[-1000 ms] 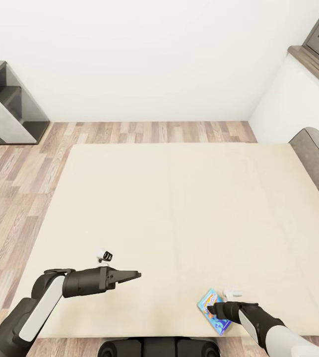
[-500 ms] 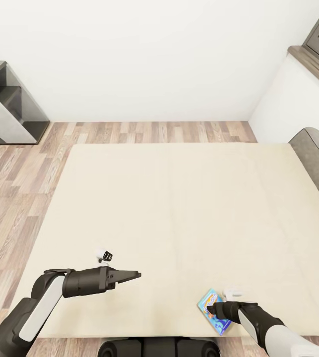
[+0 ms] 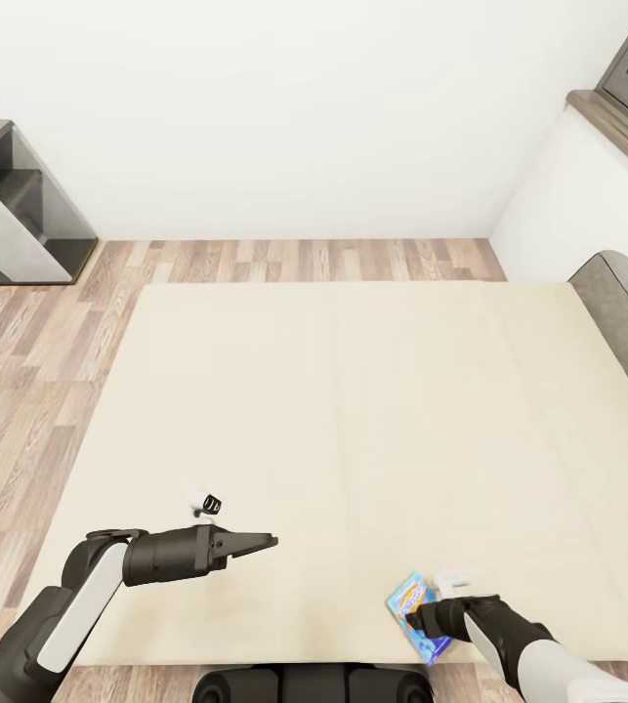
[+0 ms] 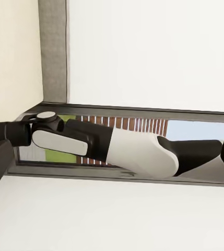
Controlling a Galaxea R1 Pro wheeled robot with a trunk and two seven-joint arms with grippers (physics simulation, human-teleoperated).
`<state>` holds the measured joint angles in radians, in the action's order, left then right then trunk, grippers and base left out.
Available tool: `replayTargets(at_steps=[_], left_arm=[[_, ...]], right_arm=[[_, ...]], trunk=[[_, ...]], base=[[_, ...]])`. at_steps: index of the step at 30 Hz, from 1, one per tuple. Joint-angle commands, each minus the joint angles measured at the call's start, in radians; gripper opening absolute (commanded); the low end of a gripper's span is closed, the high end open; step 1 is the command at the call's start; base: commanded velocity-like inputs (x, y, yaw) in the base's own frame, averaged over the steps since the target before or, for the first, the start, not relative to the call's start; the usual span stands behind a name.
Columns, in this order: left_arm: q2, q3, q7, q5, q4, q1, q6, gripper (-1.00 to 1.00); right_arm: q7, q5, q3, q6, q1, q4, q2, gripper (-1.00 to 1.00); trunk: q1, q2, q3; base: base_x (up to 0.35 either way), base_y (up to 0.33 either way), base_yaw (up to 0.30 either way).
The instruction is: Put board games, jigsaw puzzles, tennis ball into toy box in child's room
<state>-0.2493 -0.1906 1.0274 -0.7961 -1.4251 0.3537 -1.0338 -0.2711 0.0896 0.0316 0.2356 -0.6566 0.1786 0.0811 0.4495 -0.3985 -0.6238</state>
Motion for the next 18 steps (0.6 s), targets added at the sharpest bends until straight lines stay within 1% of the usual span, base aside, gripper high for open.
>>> replayTargets(at_steps=[1, 18], left_arm=[[-0.001, -0.001, 0.002, -0.002, 0.000, 0.001, -0.004, 1.00], [-0.001, -0.001, 0.002, -0.002, 0.000, 0.001, -0.004, 1.00]], right_arm=[[-0.005, 0.011, 0.004, 0.007, 0.000, 0.002, 0.000, 1.00], [-0.008, 0.016, 0.010, 0.036, 0.000, -0.001, 0.000, 1.00]], trunk=[[0.001, -0.001, -0.001], [0.001, -0.001, -0.001]], base=[[0.000, 0.000, 0.000], [0.000, 0.000, 0.000]])
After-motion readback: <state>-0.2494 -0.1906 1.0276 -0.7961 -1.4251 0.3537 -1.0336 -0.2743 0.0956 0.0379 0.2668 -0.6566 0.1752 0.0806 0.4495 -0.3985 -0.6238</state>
